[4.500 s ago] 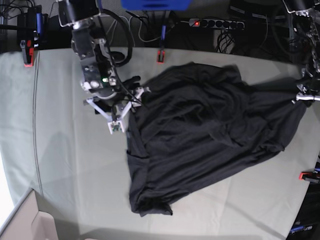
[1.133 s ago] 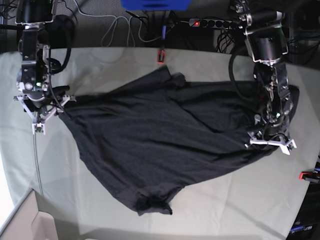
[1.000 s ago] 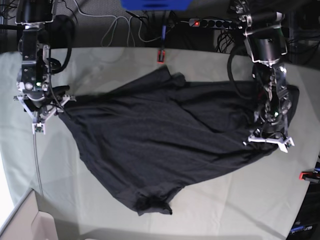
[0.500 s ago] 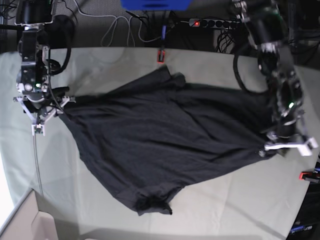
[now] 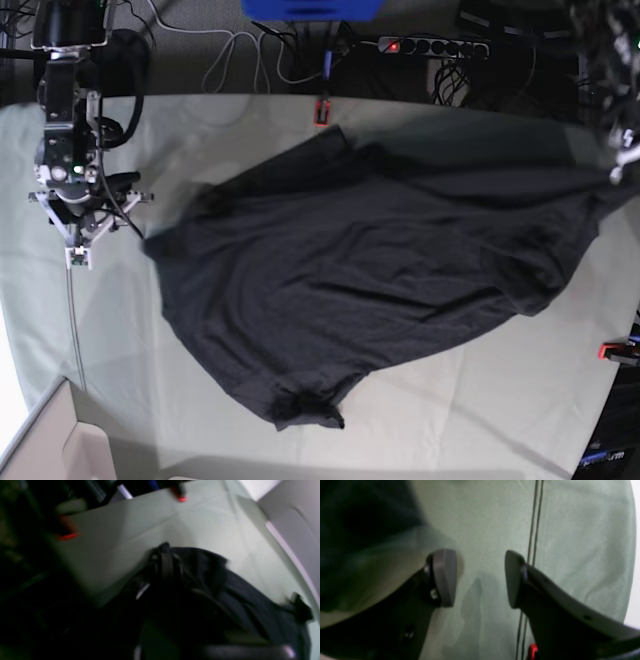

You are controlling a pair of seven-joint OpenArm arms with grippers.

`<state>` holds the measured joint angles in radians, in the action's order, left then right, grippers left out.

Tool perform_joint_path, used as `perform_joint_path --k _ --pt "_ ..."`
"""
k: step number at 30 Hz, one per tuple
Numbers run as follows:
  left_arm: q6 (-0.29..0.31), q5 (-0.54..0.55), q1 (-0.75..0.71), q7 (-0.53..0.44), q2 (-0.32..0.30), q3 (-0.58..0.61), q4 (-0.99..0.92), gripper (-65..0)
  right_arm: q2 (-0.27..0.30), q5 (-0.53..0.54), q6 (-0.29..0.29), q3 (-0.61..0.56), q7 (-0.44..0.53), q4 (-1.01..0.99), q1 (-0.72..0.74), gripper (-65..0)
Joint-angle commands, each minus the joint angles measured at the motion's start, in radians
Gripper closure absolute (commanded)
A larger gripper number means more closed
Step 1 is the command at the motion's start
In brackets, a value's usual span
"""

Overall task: Layout the t-shirt on the table in an organized manner, then fold the t-shirt properly
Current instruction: 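Drag the shirt edge away from the right gripper with the left gripper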

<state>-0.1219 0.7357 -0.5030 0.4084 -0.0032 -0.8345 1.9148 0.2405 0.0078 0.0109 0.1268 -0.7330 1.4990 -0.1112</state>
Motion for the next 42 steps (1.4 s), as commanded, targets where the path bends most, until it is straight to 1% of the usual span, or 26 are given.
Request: perform_joint_path --k 1,5,12,13,14,16,19,20,21,23,25,26,28,30,31,33,34,38,40,42 --pt "-0.003 0.026 -0.026 -0.019 -0.002 -0.016 -0.010 -0.4 0.010 -0.002 -0.004 0.004 0.017 0.018 0.012 -31.4" --pt "-0.002 0.045 -0.049 -0.019 0.004 -0.026 -0.100 -0.4 0.000 -0.002 -0.004 0.003 0.017 0.018 0.012 -31.4" --pt "-0.002 0.046 -0.050 -0.018 0.006 0.037 -0.235 -1.5 -0.002 -0.002 -0.004 0.003 0.017 0.018 0.006 -31.4" --pt "-0.002 0.046 -0.053 -0.018 0.006 0.048 -0.239 -3.3 -0.002 -0.002 -0.004 0.001 0.017 0.018 0.006 -31.4" --pt "-0.002 0.046 -0.058 -0.018 0.006 0.056 -0.239 -6.6 0.000 -0.002 -0.004 0.001 0.017 0.018 0.006 -31.4" --pt "-0.002 0.048 -0.075 0.005 0.006 0.065 -0.225 -16.3 0.001 -0.002 -0.004 0.001 0.017 0.018 0.005 -31.4" --pt "-0.002 0.048 -0.079 0.080 0.021 0.057 -0.148 -28.7 0.001 -0.002 -0.004 0.001 0.017 0.018 0.005 -31.4" --pt "-0.002 0.048 -0.079 0.096 0.032 0.037 -0.108 -31.4 0.001 -0.002 -0.004 0.001 0.017 0.018 0.005 -31.4" --pt "-0.002 0.048 -0.073 0.106 0.045 0.010 -0.062 -32.5 0.000 -0.002 -0.004 0.001 0.017 0.018 0.005 -31.4" --pt "-0.002 0.046 -0.052 0.103 0.065 -0.022 0.001 -32.5 0.000 -0.002 -0.004 0.001 0.017 0.018 0.005 -31.4" --pt "-0.002 0.037 0.033 0.103 0.056 -0.030 0.021 -32.5 0.000 -0.002 -0.004 0.001 0.017 0.018 0.005 -31.4" --pt "-0.002 0.035 0.091 0.111 0.033 -0.030 0.013 -32.5 0.000 -0.002 -0.004 0.001 0.017 0.018 0.005 -31.4" --pt "-0.009 0.034 0.200 0.114 -0.031 -0.018 -0.028 -32.5 0.000 -0.002 -0.004 0.001 0.017 0.018 0.005 -31.4" --pt "-0.011 0.011 0.310 0.129 -0.096 0.036 -0.114 -32.5 0.000 -0.002 -0.004 0.001 0.017 0.018 0.005 -31.4" --pt "-0.011 -0.014 0.375 0.142 -0.139 0.067 -0.163 -32.5 0.000 -0.002 -0.004 0.001 0.017 0.018 0.003 -31.4" --pt "-0.012 -0.077 0.496 0.163 -0.188 0.139 -0.263 -32.5 0.003 -0.002 -0.004 0.001 0.017 0.018 0.003 -31.4" --pt "-0.012 -0.121 0.561 0.168 -0.202 0.175 -0.334 -32.5 0.003 -0.002 -0.004 0.001 0.017 0.018 0.003 -31.4" --pt "-0.006 -0.276 0.723 0.145 -0.208 0.246 -0.556 -32.5 0.004 -0.002 -0.004 0.003 0.013 0.018 0.003 -31.4" --pt "-0.003 -0.359 0.797 0.113 -0.208 0.284 -0.694 -32.6 0.004 -0.002 -0.004 0.006 0.011 0.018 0.003 -31.4" --pt "-0.002 -0.423 0.870 0.054 -0.208 0.338 -0.855 -32.6 0.004 -0.004 -0.004 0.007 0.011 0.018 0.003 -31.4"
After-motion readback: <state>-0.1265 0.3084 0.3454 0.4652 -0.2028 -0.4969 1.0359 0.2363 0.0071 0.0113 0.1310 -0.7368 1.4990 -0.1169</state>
